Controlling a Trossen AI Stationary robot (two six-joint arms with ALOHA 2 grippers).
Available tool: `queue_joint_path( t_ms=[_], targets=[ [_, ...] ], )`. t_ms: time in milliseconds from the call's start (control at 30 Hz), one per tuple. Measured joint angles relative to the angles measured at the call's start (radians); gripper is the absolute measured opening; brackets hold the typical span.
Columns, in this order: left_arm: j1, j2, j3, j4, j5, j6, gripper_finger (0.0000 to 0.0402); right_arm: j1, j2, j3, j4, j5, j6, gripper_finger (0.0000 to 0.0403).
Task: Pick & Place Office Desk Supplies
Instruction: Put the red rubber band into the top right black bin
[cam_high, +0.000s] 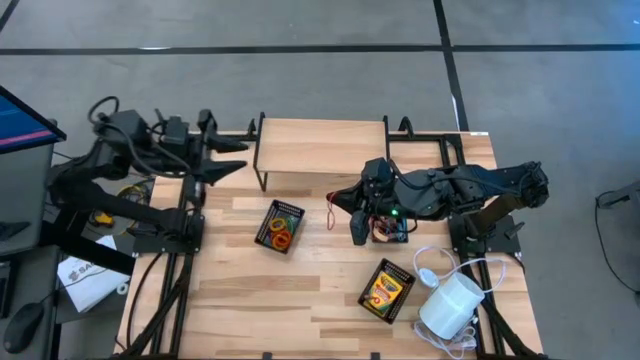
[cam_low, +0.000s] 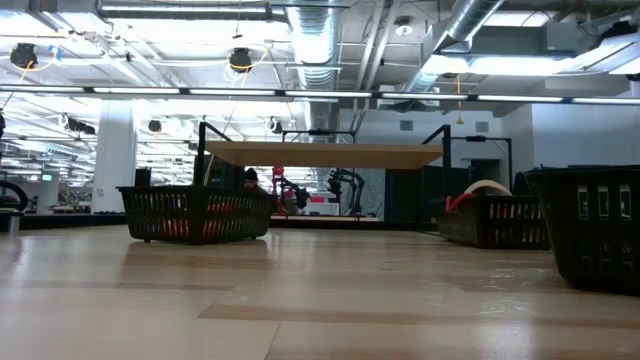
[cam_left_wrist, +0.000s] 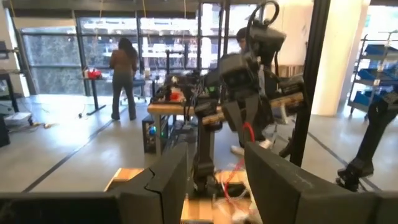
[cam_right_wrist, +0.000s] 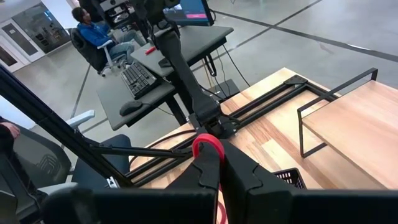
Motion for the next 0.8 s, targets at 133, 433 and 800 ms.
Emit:
queue_joint_path(
  t_ms=[133,433,800],
  targets=[
    [0.000,-0.041,0.000,-0.054,-0.013,0.000,0.0153,0.000,0.000,0.000,0.000,0.000,0.000,0.0000],
    [0.000,-0.071,0.000,-0.070,-0.032,0.000,0.0153,0.000,0.000,0.000,0.000,0.000,0.000,0.0000],
    [0.000,-0.054,0.000,-0.070,-0.031,0.000,0.0153,0.002,0.000,0.000,-0.071,0.075,-0.099,0.0000]
  ],
)
